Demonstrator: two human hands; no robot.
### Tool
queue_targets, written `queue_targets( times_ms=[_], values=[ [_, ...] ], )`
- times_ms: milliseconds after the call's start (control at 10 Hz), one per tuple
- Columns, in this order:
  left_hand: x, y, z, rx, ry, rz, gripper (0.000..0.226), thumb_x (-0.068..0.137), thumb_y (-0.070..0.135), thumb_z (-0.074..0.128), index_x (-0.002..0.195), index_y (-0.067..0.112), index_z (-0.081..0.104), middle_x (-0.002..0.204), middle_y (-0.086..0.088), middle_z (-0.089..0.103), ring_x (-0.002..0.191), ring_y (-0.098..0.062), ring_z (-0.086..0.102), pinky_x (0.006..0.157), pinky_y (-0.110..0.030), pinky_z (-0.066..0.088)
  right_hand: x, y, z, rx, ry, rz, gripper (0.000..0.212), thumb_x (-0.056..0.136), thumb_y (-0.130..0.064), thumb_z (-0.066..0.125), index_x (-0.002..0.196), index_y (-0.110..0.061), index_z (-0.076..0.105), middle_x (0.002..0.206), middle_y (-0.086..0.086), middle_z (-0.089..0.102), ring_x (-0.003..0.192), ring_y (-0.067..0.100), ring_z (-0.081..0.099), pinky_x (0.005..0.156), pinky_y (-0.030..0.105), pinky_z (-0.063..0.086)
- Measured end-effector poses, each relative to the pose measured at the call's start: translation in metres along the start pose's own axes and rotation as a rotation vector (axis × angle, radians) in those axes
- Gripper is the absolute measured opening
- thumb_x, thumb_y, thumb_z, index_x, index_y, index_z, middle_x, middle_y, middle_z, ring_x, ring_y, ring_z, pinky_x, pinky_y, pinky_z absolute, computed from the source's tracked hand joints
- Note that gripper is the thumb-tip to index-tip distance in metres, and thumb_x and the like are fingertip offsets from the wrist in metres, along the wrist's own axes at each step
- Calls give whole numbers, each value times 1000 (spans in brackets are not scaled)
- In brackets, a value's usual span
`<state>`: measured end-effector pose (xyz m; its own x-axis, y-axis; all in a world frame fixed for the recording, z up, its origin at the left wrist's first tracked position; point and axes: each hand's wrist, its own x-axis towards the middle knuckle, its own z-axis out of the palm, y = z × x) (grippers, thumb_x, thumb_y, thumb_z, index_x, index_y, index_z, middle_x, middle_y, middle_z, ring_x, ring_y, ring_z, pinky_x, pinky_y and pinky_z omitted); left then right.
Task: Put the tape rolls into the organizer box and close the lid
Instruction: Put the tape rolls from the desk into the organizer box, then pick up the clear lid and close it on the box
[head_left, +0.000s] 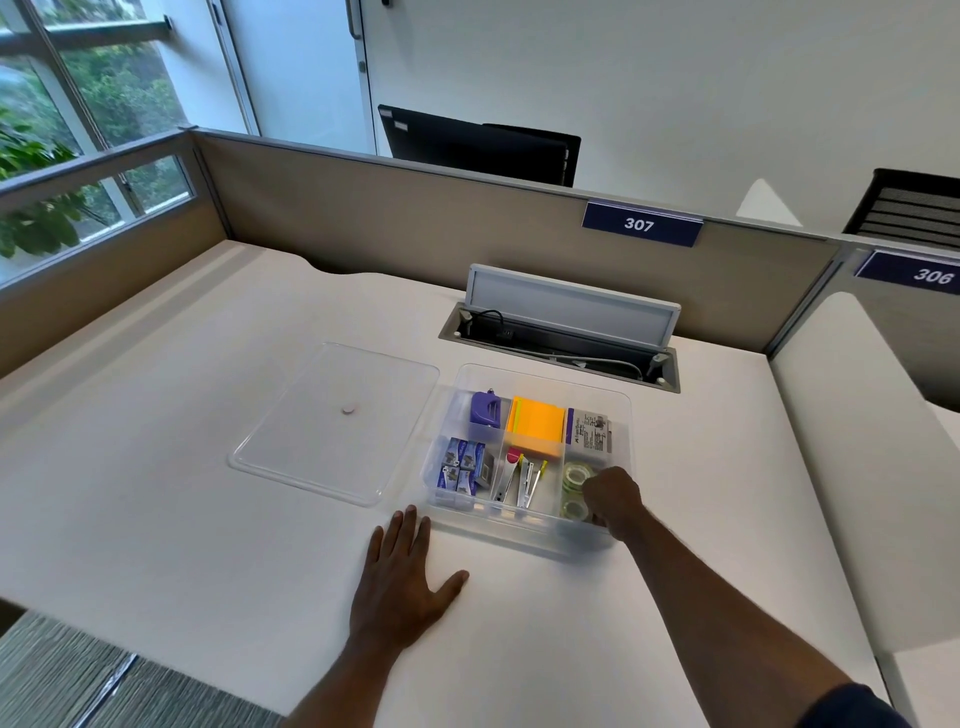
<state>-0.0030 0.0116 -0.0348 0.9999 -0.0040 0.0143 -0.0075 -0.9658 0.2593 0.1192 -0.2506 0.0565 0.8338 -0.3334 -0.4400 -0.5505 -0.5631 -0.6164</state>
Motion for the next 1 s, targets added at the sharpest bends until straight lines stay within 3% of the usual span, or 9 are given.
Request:
queue_targets(
  times_ms=[100, 300, 400, 500, 600, 700, 800, 900, 1000],
  values=[
    [0, 0, 0, -9, 3, 3, 96, 78, 81, 24, 148, 15, 23, 159, -8, 17, 147, -23, 12, 119, -40, 7, 0, -1, 2, -4, 8, 14, 28, 80, -1, 53, 105, 6, 64, 84, 16, 60, 71, 28, 55, 43, 21, 35],
    [1, -1, 2, -31, 19, 10, 96, 78, 81, 26, 146, 14, 28, 158, -10, 21, 146, -23, 15, 120, -38, 3, -11, -13, 5, -66, 170, -35, 32, 84, -7, 54, 113, 4, 61, 115, 24, 65, 105, 40, 63, 84, 39, 56],
    [1, -2, 0, -47, 19, 7, 95, 79, 81, 25, 146, 14, 28, 158, -9, 20, 147, -23, 14, 120, -38, 4, -30, -33, 8, -166, 365, -164, 28, 84, -9, 54, 109, 4, 58, 109, 24, 62, 102, 41, 61, 81, 41, 54],
    [2, -1, -2, -104, -10, -18, 82, 87, 71, 24, 146, 14, 28, 159, -7, 19, 147, -20, 12, 119, -36, 4, -47, -60, 16, -138, 410, -365, 29, 78, 2, 54, 106, 6, 61, 105, 22, 63, 100, 38, 60, 75, 36, 50],
    [7, -5, -13, -276, 38, -64, 53, 96, 46, 41, 137, 14, 46, 151, -5, 39, 142, -18, 28, 118, -31, 12, -59, -97, 31, -60, 318, -467, 36, 76, 6, 51, 109, 3, 66, 107, 20, 67, 101, 34, 60, 81, 36, 49],
    [17, -23, -33, -417, 146, -148, 28, 93, 28, 57, 114, 13, 67, 121, -8, 67, 119, -23, 56, 105, -33, 39, -66, -131, 52, 0, 214, -448, 21, 83, 0, 47, 83, 4, 68, 87, 21, 70, 81, 35, 63, 66, 32, 47],
    [35, -47, -57, -483, 262, -261, 18, 92, 23, 59, 82, 14, 72, 85, -8, 74, 83, -28, 68, 74, -34, 50, -73, -148, 76, -55, -3, -403, 20, 89, -8, 42, 80, -5, 60, 81, 13, 57, 78, 22, 52, 68, 26, 39],
    [54, -80, -81, -440, 314, -321, 35, 93, 23, 56, 61, 11, 61, 65, -11, 68, 65, -33, 65, 58, -35, 45, -80, -161, 111, 40, -181, -257, 29, 89, -10, 42, 107, 0, 62, 92, 12, 54, 82, 19, 50, 71, 25, 40],
    [84, -120, -96, -461, 334, -373, 33, 92, 21, 58, 61, 9, 59, 66, -14, 67, 67, -35, 64, 58, -37, 44, -89, -172, 149, 157, -248, -128, 32, 86, -10, 46, 111, 3, 58, 111, 21, 62, 95, 31, 61, 68, 24, 42]
  ],
)
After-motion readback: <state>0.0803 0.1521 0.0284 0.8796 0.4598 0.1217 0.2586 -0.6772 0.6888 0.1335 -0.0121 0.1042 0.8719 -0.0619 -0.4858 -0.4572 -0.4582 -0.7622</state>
